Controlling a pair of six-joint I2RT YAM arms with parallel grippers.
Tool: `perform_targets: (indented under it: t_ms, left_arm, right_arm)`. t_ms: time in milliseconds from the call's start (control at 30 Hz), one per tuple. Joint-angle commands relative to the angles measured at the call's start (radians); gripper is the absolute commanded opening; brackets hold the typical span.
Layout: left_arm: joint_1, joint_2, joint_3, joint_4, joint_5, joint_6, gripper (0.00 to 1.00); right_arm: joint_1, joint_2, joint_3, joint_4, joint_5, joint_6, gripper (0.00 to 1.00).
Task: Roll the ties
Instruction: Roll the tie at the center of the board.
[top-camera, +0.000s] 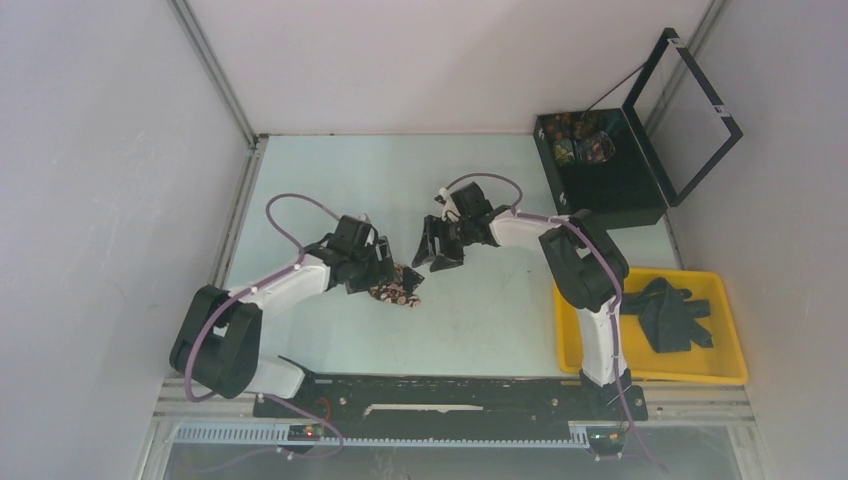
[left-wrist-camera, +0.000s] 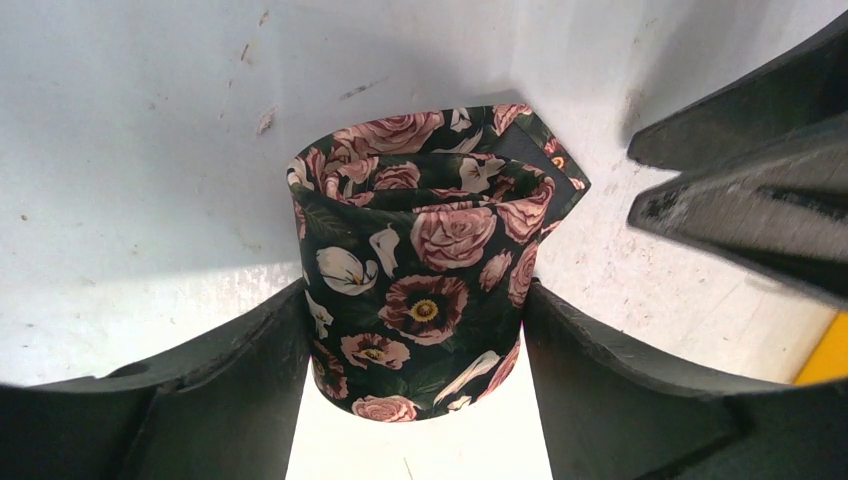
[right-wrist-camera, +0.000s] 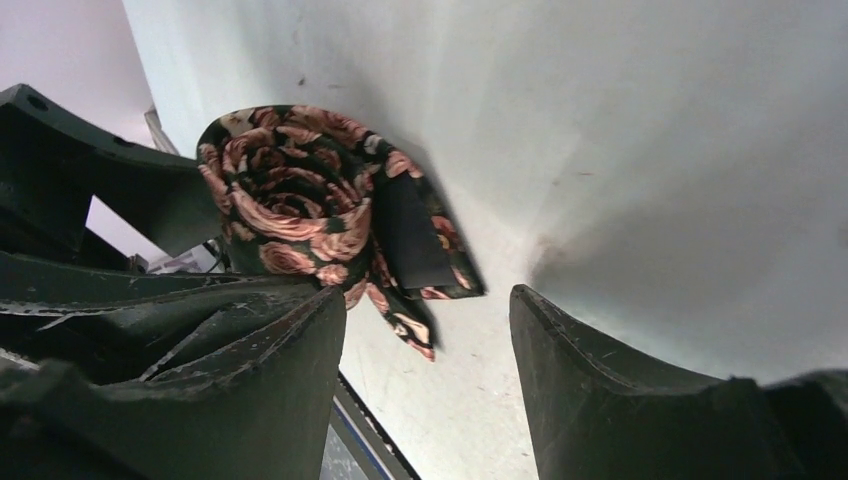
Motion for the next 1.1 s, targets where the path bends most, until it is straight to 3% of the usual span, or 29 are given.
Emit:
perform_targets:
  t_ms: [0,400,600,1067]
  left_arm:
    - [-0.018,0.022,0.058,-0.046,-0.054,0.029,0.77]
    - [-0.022,0.039,0.060,-0.041,-0.043,0.027,0.77]
    - [-0.022,0.017,0.067,-0.047,-0.036,0.030,0.77]
    - [-0.022,0.035,0.072,-0.047,-0.033,0.039,0.76]
  right_arm:
    - [0.048,0.026,0.000,0.099,-0.057,0.061,0.63]
    - [0.077,0.040,0.000,0.201,-0.122,0.128,0.59]
    - [0.057,-0.032,-0.009,0.054,-0.022,0.029,0.60]
    - [0.079,0.006,-0.082,0.104,0.162,0.054,0.61]
